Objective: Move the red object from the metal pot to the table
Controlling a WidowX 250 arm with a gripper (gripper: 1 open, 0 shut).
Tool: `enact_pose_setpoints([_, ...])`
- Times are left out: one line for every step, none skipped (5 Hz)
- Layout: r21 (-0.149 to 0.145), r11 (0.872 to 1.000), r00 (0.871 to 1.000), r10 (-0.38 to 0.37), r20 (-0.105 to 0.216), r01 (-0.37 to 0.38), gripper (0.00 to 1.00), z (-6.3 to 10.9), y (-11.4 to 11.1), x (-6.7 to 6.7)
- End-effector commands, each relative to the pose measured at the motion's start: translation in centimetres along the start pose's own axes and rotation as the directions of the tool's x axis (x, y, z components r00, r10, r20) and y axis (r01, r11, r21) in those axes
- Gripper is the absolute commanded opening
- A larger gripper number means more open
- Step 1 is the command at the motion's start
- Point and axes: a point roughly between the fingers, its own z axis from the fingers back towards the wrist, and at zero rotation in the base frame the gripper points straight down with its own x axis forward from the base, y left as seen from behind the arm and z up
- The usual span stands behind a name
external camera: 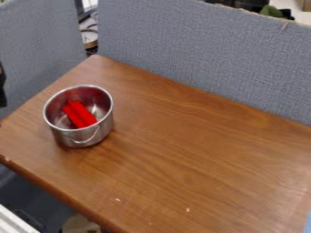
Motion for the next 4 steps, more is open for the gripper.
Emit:
enact_pose_setpoints([0.052,0.991,0.992,-0.123,-0.006,0.123,1.0,0.6,0.7,-1.5])
enact_pose_setpoints([0.06,0.971,0.973,-0.231,-0.006,0.231,1.0,0.7,1.3,-2.2])
enact_pose_setpoints([0.045,0.953,0.954,-0.299,0.009,0.298,1.0,-0.4,0.1,-0.3])
enact_pose_setpoints([0.038,0.96,0.96,-0.279,0.014,0.279,1.0,-0.5,0.1,2.7])
